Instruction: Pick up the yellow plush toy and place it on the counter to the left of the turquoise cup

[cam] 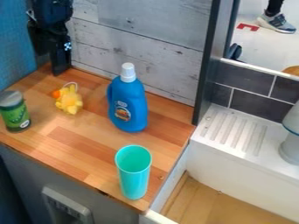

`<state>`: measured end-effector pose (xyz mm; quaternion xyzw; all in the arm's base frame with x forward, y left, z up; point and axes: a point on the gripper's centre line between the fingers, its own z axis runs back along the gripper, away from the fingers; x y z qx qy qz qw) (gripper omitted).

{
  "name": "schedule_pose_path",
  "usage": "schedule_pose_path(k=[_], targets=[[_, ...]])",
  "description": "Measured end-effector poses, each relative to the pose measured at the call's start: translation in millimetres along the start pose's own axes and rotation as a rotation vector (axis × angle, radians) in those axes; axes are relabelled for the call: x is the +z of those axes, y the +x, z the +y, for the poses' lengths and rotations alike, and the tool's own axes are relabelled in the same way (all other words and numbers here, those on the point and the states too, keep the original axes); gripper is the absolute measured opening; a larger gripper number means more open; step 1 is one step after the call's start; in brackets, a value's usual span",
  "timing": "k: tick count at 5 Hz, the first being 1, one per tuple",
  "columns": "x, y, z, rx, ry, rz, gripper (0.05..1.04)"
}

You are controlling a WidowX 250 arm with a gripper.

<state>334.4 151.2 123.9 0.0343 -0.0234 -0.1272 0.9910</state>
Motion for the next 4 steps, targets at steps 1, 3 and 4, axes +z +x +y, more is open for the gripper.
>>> schedule_pose_path(k=[1, 3, 4], targets=[[-14.6, -1.7, -2.6, 0.012, -0.024, 0.026, 1.001], [-29.4, 18.8, -0.1, 0.41, -0.014, -0.124, 1.001], [-41.5, 18.7, 5.5, 0.58, 0.008, -0.11, 1.001]])
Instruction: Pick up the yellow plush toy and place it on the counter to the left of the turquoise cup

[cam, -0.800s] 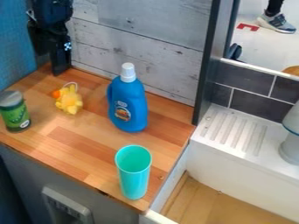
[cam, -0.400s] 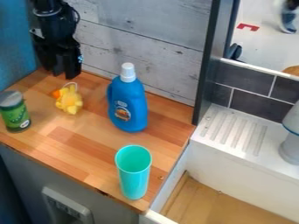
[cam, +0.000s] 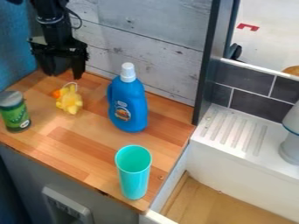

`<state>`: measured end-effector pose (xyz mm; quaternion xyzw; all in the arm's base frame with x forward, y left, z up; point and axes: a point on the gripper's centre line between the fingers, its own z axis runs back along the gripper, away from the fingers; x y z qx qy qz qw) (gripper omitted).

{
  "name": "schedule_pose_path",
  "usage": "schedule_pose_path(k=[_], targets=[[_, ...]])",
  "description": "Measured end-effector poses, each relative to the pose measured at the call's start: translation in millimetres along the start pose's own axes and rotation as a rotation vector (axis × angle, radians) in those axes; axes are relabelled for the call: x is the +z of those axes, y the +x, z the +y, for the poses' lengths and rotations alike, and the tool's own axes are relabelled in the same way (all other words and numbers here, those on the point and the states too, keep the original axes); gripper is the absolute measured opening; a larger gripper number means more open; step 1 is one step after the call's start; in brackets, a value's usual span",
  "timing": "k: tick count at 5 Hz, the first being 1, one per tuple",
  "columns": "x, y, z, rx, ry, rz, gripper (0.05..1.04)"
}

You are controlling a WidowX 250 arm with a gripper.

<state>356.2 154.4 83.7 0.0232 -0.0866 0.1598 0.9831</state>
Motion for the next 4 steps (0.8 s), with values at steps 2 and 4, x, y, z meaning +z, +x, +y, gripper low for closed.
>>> schedule_pose_path(k=[2, 4], targets=[[-24.3, -2.9, 3.5, 0.145, 0.026, 0.121, 1.001], [-48.6, -9.0, 1.9, 0.222, 0.022, 0.17, 1.001]])
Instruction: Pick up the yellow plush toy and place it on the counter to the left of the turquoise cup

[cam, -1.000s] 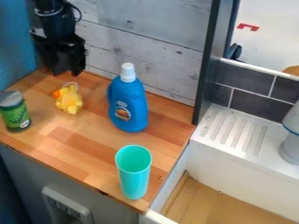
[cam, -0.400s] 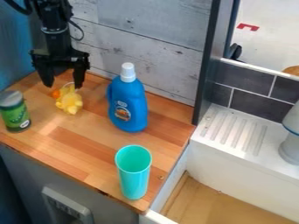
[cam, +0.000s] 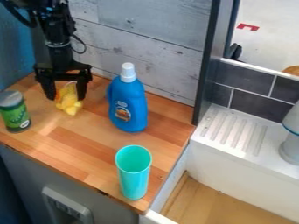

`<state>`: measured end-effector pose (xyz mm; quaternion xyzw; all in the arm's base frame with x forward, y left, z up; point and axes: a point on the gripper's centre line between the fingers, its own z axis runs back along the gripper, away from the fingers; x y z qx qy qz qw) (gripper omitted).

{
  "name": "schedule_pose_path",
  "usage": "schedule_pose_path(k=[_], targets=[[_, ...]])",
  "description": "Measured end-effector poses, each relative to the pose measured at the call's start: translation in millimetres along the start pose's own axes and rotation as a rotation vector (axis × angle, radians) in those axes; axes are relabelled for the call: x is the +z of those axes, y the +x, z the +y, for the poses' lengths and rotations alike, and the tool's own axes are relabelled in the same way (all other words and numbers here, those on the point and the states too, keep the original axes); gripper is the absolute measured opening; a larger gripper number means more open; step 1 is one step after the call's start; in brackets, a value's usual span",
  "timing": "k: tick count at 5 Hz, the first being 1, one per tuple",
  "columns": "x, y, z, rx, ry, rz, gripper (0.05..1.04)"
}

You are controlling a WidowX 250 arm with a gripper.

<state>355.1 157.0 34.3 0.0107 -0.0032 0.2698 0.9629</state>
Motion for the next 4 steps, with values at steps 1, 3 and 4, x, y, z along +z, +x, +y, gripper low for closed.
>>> schedule_pose_path(k=[1, 3, 4], targets=[[-9.5, -0.1, -3.2, 0.032, -0.013, 0.011, 0.97], [-16.3, -3.6, -3.5, 0.026, -0.013, 0.039, 0.595], [22.4, -10.5, 0.0, -0.093, -0.01, -0.018, 0.466]])
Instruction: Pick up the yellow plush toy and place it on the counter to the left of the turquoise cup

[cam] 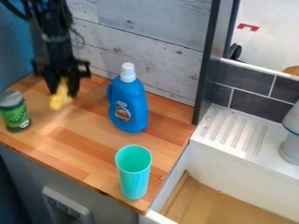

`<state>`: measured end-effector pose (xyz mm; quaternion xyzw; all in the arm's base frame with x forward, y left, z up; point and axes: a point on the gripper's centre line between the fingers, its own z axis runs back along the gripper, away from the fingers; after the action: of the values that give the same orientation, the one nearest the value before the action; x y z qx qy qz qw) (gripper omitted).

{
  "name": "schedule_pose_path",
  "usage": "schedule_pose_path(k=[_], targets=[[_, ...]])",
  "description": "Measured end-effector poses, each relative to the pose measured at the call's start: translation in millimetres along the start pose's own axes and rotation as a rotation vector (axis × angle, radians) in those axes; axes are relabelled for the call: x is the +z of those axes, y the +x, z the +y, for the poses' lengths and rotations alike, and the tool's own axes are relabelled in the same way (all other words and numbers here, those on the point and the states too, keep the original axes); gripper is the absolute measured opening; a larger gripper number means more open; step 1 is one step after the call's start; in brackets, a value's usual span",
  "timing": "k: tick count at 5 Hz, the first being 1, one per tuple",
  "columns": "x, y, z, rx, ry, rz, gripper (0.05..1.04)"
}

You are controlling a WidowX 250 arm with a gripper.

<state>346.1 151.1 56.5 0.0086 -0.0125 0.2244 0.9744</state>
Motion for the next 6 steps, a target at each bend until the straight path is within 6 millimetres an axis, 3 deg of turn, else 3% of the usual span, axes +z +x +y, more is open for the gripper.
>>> schedule_pose_path(k=[1, 2, 3, 4, 5, 6], targets=[[34.5, -19.7, -0.8, -0.113, 0.05, -0.061, 0.425], [34.1, -55.1, -19.4, -0.238, 0.062, -0.026, 0.425], [17.1, -92.5, -27.4, -0.308, 0.066, 0.081, 0.425], [4.2, -116.5, -38.6, -0.384, 0.102, 0.152, 0.425], [-6.2, -128.7, -34.1, -0.394, 0.131, 0.178, 0.425], [-14.0, -125.3, -43.7, -0.418, 0.144, 0.151, 0.425]])
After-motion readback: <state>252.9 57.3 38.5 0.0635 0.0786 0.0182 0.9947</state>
